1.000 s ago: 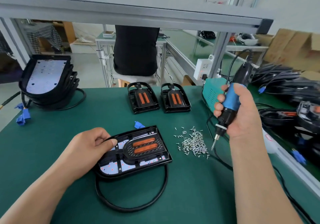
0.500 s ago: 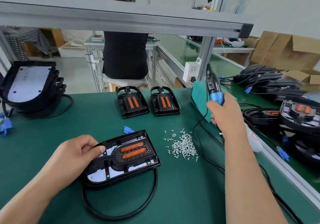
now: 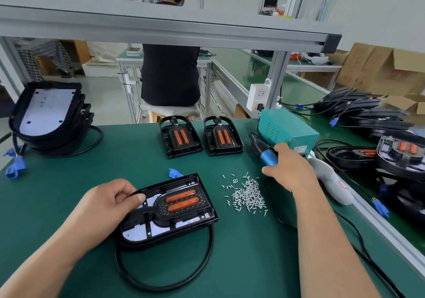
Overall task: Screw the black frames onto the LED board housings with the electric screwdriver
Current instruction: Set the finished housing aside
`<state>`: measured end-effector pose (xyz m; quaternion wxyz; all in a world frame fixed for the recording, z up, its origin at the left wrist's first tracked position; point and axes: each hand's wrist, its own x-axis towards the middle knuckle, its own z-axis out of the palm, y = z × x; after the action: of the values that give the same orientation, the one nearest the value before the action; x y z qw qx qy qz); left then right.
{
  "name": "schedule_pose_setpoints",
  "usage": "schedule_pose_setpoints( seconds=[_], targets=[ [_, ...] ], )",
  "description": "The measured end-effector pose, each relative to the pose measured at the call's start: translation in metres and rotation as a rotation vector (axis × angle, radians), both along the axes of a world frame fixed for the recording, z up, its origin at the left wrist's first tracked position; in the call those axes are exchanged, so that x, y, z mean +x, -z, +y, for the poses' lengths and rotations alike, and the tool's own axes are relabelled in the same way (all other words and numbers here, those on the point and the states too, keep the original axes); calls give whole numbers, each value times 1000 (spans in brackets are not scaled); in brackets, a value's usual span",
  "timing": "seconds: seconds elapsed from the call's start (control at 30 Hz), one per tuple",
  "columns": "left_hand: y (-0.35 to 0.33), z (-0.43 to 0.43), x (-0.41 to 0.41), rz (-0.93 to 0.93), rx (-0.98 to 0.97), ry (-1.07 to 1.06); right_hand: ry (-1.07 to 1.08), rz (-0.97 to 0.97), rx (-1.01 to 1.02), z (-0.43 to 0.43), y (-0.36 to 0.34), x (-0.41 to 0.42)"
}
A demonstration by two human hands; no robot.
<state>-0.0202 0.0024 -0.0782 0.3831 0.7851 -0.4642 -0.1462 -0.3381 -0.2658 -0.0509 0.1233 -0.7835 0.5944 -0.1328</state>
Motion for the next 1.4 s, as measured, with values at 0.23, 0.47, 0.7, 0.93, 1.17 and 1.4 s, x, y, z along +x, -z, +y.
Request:
schedule_pose_setpoints(
  seconds=[0.23, 0.47, 0.7, 0.93, 1.17, 1.4],
  targets=[
    [-2, 1, -1, 12, 1, -5, -12, 73, 28, 2, -1, 2],
    [-1, 1, 0, 16, -11, 11, -11, 80, 26, 4, -6, 2],
    [1, 1, 3, 20, -21, 29, 0, -36, -159, 6, -9, 12],
    [1, 4, 6, 38, -48, 109, -409, -357, -80, 43, -16, 49],
    [-2, 7, 11, 76, -79, 191, -786, 28, 54, 71, 10, 88],
    [1, 7, 11, 110, -117, 213, -721, 66, 40, 77, 11, 96]
  ],
)
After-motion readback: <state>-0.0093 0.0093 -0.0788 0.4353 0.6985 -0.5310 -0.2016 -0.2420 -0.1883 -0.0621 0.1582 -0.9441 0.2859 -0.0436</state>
